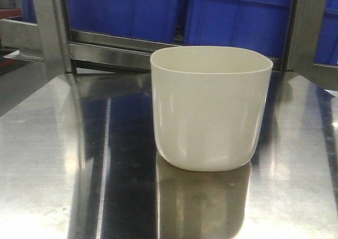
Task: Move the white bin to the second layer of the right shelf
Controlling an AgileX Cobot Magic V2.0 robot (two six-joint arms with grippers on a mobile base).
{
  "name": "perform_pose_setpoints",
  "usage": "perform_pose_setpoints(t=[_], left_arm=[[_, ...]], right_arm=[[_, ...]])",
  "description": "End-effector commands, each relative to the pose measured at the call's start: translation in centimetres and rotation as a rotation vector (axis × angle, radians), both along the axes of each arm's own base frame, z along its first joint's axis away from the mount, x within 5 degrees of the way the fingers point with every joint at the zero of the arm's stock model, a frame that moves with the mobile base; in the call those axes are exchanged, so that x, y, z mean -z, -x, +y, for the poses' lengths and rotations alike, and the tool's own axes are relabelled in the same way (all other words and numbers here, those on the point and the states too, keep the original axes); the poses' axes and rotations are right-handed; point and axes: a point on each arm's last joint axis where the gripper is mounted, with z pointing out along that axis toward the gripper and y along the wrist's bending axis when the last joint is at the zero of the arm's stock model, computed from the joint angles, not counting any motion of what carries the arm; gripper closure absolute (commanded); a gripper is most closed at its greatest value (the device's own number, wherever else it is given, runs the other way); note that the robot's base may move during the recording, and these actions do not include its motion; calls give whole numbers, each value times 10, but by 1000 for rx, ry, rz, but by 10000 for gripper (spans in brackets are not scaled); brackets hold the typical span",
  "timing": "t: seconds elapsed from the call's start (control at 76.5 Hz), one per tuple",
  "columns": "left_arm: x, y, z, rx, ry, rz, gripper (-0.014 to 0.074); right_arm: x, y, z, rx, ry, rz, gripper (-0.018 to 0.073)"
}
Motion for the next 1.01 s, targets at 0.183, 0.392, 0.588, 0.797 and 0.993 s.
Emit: perform_pose_setpoints(t=[0.183, 0.392, 0.588, 0.797, 0.993], left_arm=[[4, -1, 0, 6, 11, -64, 512], [4, -1, 0, 6, 11, -64, 512], [4, -1, 0, 6, 11, -64, 512], [4, -1, 0, 6, 11, -64, 512], [4, -1, 0, 6, 11, -64, 512]], right_arm=[[-15, 3, 0, 4, 10, -124, 504], [-15, 3, 0, 4, 10, -124, 504], [-15, 3, 0, 4, 11, -125, 504], [-15, 3, 0, 4, 29, -125, 504], [-15, 3, 0, 4, 29, -126, 504]])
